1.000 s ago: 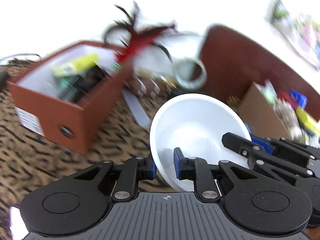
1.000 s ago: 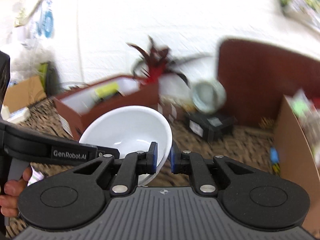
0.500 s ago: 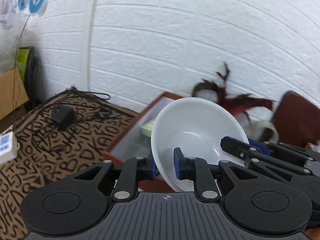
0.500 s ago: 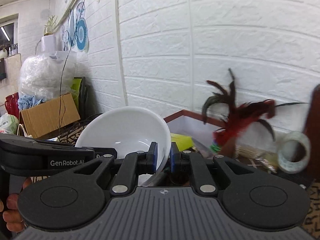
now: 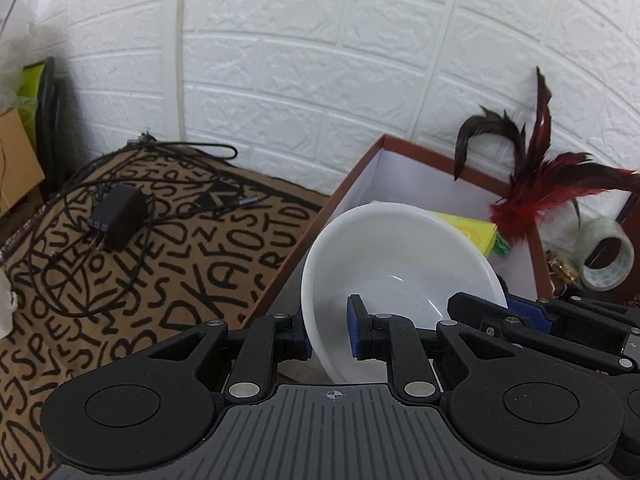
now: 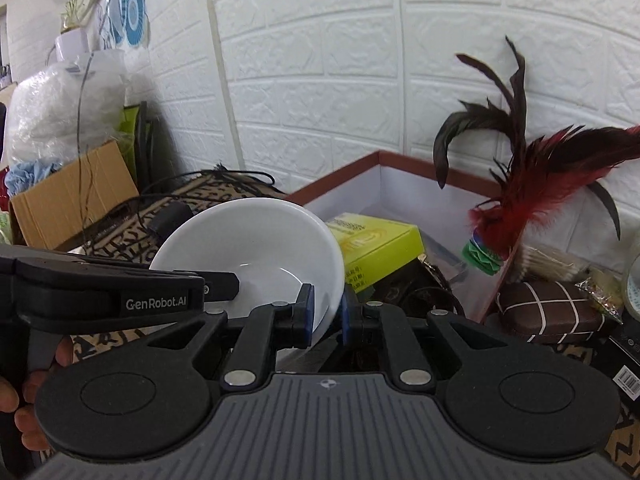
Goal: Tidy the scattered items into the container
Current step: 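Carry the white bowl with the right gripper over the brown box, then open the right gripper to drop the bowl into the brown box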
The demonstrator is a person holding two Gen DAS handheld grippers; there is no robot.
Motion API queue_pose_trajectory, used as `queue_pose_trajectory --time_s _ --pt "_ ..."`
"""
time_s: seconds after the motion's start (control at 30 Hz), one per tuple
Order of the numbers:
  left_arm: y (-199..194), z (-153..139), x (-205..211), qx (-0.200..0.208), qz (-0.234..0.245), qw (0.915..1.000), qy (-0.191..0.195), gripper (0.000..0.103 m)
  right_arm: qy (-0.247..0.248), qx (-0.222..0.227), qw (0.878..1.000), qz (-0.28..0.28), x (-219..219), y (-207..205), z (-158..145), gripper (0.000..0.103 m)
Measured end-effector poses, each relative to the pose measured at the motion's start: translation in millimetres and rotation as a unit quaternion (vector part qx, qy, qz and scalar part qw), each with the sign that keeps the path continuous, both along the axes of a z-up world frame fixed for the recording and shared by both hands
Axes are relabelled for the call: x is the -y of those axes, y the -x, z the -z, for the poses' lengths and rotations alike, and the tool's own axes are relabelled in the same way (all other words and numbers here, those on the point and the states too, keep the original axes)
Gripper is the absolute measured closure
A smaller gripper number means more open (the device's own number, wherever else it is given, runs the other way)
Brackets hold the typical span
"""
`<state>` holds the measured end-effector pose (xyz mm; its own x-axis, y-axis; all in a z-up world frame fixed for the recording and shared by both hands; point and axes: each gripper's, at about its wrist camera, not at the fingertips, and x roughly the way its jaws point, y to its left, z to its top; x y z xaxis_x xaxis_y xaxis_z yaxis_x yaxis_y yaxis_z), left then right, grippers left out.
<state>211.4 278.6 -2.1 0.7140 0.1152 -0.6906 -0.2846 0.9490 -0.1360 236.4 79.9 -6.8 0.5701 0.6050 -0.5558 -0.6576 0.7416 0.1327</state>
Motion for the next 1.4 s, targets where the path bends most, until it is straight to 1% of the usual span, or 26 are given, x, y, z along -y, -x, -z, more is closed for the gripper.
queue_pose_trajectory --time_s 0.13,0.17,0.23,0.27,0.3,0.37,0.4,0.43,0.47,0.5,0.53,0.6,0.63,0.67,0.7,0.73,0.77,0.8,0.83,0.87,0.9,0.93,0.97,1.03,1.17,1.4 --pt "-12 0 1 -0.001 0.004 1.0 -0.008 0.074 0.017 0.013 1.0 0.01 -4 -10 -1 0.085" --pt "-16 0 2 -0.003 0.003 0.9999 -0.01 0.074 0.016 0.009 1.0 0.007 -5 -14 -1 0.089" --pt "-20 1 3 -0.007 0.002 0.9998 -0.018 0.072 0.009 -0.012 1.0 0.007 -5 -20 2 0.089" --pt "-20 2 4 -0.008 0.004 0.9997 -0.021 0.071 0.01 -0.013 1.0 0.008 -6 -20 3 0.088" --pt "-18 3 5 -0.007 0.007 0.9996 -0.025 0.069 0.013 -0.008 1.0 0.006 -5 -17 4 0.087" --pt "-12 3 6 -0.007 0.012 0.9993 -0.033 0.068 0.017 0.002 1.0 0.0 -4 -10 4 0.083" --pt "-9 3 6 -0.006 0.012 0.9993 -0.035 0.067 0.015 0.003 1.0 -0.001 -3 -8 4 0.083" --pt "-5 3 6 -0.005 0.011 0.9993 -0.035 0.063 0.012 0.0 1.0 -0.001 -1 -7 4 0.081" --pt "-1 2 6 -0.002 0.011 0.9993 -0.034 0.056 0.009 -0.004 1.0 -0.002 1 -5 4 0.079" --pt "3 1 7 0.003 0.012 0.9993 -0.036 0.052 0.005 -0.006 1.0 -0.002 3 -4 3 0.075" --pt "6 -2 9 0.009 0.01 0.999 -0.043 0.047 0.004 -0.006 1.0 -0.003 4 -2 3 0.066" --pt "12 -7 12 0.014 0.005 0.9985 -0.052 0.045 0.005 0.003 1.0 0.005 8 2 1 0.059" --pt "15 -10 13 0.015 0.002 0.9985 -0.053 0.043 0.004 0.005 1.0 0.008 10 3 0 0.054" --pt "18 -12 14 0.017 -0.001 0.9984 -0.053 0.041 0.002 0.004 1.0 0.013 13 3 -1 0.046" --pt "21 -14 15 0.02 -0.004 0.9985 -0.051 0.039 -0.001 0.004 1.0 0.019 17 4 -2 0.042" --pt "25 -15 15 0.024 -0.008 0.9986 -0.047 0.035 -0.004 0.004 1.0 0.025 22 4 -4 0.035" --pt "28 -18 16 0.027 -0.01 0.9987 -0.042 0.031 -0.008 0.005 0.999 0.031 27 5 -6 0.029" --pt "32 -20 16 0.033 -0.014 0.9987 -0.037 0.028 -0.016 0.006 0.999 0.032 33 6 -8 0.029" --pt "36 -22 18 0.039 -0.019 0.9984 -0.036 0.022 -0.024 0.007 0.999 0.032 39 8 -11 0.027" --pt "41 -25 21 0.046 -0.027 0.9977 -0.041 0.013 -0.031 0.007 0.999 0.037 45 10 -14 0.022" --pt "45 -28 23 0.05 -0.041 0.9966 -0.052 0.008 -0.033 0.008 0.998 0.048 50 12 -17 0.016" --pt "50 -31 25 0.055 -0.053 0.9952 -0.062 0.0 -0.035 0.01 0.997 0.061 56 15 -20 0.007" --pt "56 -35 27 0.065 -0.054 0.9941 -0.068 0.0 -0.041 0.013 0.997 0.067 62 18 -22 0.006" --pt "66 -41 34 0.083 -0.034 0.9935 -0.07 0.0 -0.049 0.015 0.997 0.063 72 26 -26 0.006" --pt "78 -49 52 0.088 -0.024 0.9933 -0.071 0.0 -0.058 0.019 0.996 0.066 91 45 -30 0.003" --pt "100 -51 79 0.092 -0.009 0.9941 -0.057 0.0 -0.063 0.033 0.995 0.064 119 74 -39 0.001"
